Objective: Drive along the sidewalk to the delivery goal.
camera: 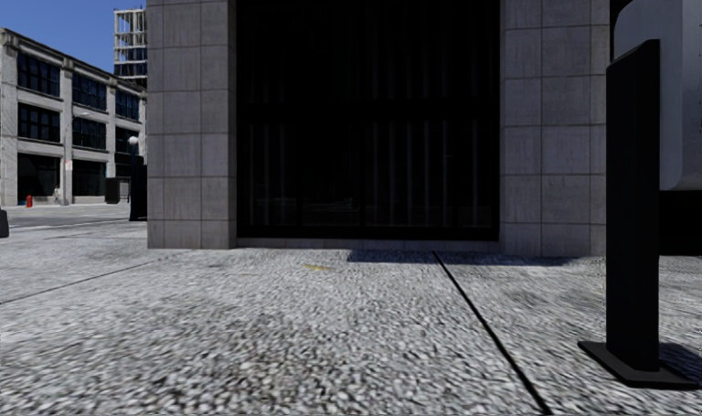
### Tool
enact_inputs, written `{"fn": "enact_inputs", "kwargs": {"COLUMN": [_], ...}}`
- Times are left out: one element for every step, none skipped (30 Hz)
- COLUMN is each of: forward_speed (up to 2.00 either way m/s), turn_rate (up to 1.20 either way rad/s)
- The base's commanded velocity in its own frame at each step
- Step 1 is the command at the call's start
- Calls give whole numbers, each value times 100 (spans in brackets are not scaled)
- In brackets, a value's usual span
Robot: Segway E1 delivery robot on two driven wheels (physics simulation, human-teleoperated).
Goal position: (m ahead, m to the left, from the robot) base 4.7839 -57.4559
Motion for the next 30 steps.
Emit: {"fn": "enact_inputs", "kwargs": {"forward_speed": [100, 94, 86, 79, 75, 75, 72, 71, 70, 70, 70, 71, 72, 72, 94, 95, 95, 95, 96, 97, 99, 102, 104, 107, 107, 109, 110, 110, 110, 110], "turn_rate": [-24, -26, -28, -28, -28, -28, -28, -28, -28, -28, -28, -28, -28, -28, -28, -28, -28, -28, -28, -27, -26, -21, -13, -7, -7, -2, 0, 0, -12, -29]}}
